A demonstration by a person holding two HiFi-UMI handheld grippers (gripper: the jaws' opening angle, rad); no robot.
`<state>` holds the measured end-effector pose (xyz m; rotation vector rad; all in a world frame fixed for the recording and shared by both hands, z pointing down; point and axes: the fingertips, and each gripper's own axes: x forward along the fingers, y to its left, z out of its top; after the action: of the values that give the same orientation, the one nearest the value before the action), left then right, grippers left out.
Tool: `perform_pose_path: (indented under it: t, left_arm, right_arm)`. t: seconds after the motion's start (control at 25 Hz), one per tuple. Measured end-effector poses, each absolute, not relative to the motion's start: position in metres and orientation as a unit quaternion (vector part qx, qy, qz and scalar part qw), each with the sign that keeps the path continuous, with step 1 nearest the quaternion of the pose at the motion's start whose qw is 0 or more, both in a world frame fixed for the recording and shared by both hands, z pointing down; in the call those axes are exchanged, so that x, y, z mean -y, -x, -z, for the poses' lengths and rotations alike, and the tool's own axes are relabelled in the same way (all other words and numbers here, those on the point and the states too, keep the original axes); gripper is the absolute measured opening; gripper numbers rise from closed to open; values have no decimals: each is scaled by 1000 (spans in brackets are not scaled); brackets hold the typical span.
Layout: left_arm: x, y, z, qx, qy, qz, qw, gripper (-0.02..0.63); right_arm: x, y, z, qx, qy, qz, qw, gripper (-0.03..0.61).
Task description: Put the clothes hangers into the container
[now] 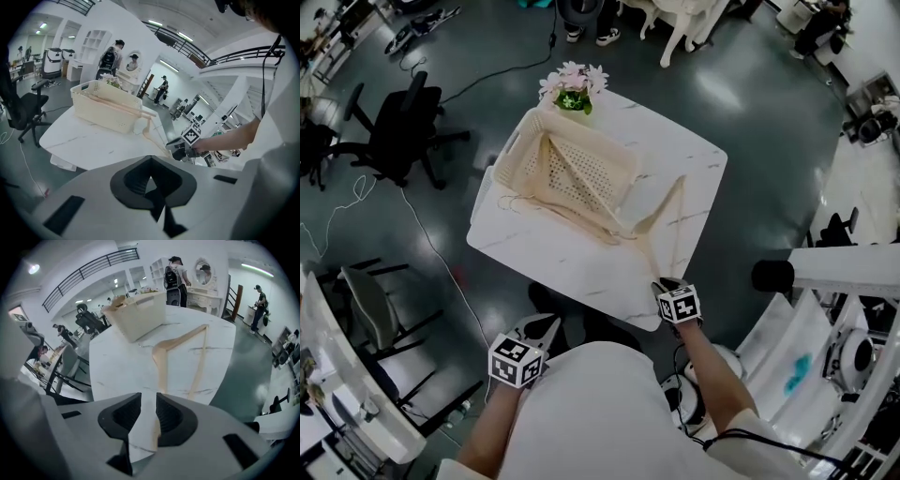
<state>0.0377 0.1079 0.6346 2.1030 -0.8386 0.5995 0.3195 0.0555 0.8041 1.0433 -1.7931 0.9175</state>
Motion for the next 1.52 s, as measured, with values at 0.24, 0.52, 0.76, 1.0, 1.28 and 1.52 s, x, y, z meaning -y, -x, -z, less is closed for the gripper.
perform_pose_path:
  t: [0.24, 0.52, 0.76, 1.0, 1.28, 1.52]
  left_arm:
    - [-117, -36, -643, 359, -807, -236, 405, 8]
    - [-118, -42, -650, 377, -795, -232, 415, 8]
    - [-119, -52, -656, 371, -795, -236, 419, 8]
    - [-110, -59, -655, 364, -795, -243, 421, 8]
    - [-101, -67, -650, 353, -804, -243, 412, 8]
    - [-95, -65, -649, 351, -808, -241, 408, 8]
  right_arm:
    - [-55, -341, -843, 688, -415, -336, 491, 112]
    - [-57, -332, -853, 704, -403, -305, 499, 121]
    - [-54, -338, -849, 710, -414, -305, 481, 92]
    - [-50, -335, -814, 735, -412, -332, 423, 92]
    - [-49, -331, -781, 747, -402, -392, 356, 91]
    - [-54, -334, -761, 753, -382, -408, 346, 91]
